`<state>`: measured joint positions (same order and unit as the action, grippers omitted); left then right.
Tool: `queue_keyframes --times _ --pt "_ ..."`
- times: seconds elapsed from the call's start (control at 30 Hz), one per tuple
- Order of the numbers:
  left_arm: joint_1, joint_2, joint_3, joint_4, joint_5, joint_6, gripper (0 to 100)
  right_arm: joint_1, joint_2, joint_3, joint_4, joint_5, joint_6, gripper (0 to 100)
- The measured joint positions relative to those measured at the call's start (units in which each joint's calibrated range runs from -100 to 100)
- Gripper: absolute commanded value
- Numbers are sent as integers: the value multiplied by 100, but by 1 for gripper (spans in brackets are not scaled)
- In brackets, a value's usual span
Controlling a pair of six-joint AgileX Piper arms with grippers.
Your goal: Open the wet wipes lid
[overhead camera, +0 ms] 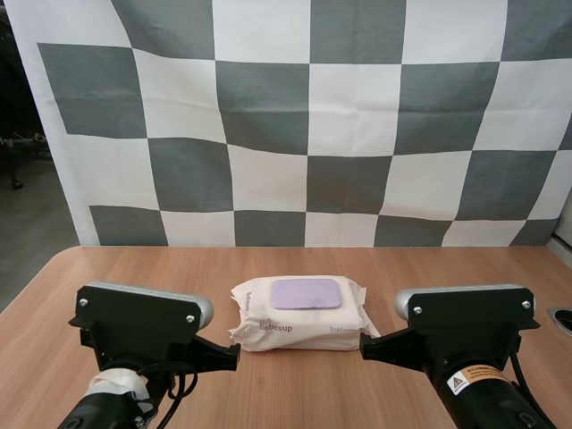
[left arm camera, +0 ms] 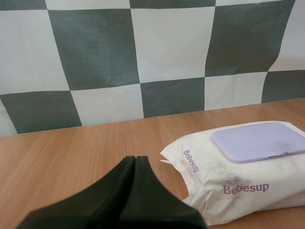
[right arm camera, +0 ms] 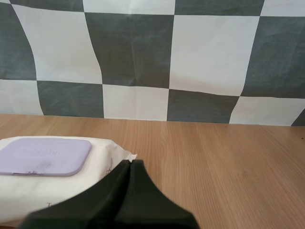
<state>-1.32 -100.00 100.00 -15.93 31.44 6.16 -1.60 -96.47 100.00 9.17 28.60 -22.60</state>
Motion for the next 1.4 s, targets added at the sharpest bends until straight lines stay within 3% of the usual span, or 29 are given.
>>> queue_keyframes --times 0.43,0.6,0.97,1.27,1.4 --pt "8 0 0 0 0 0 0 0 0 0 0 0 0 0" --pt "16 0 0 211 -89 -355 0 0 0 0 0 0 0 0" --pt "16 0 0 1998 -303 -1967 0 -3 0 0 0 -372 0 0" --pt "16 0 -46 3584 -2230 -2453 0 -3 0 0 59 -2669 8 0" --pt "16 0 -564 4265 -3253 -2463 0 -3 22 -48 -261 -3696 -38 0"
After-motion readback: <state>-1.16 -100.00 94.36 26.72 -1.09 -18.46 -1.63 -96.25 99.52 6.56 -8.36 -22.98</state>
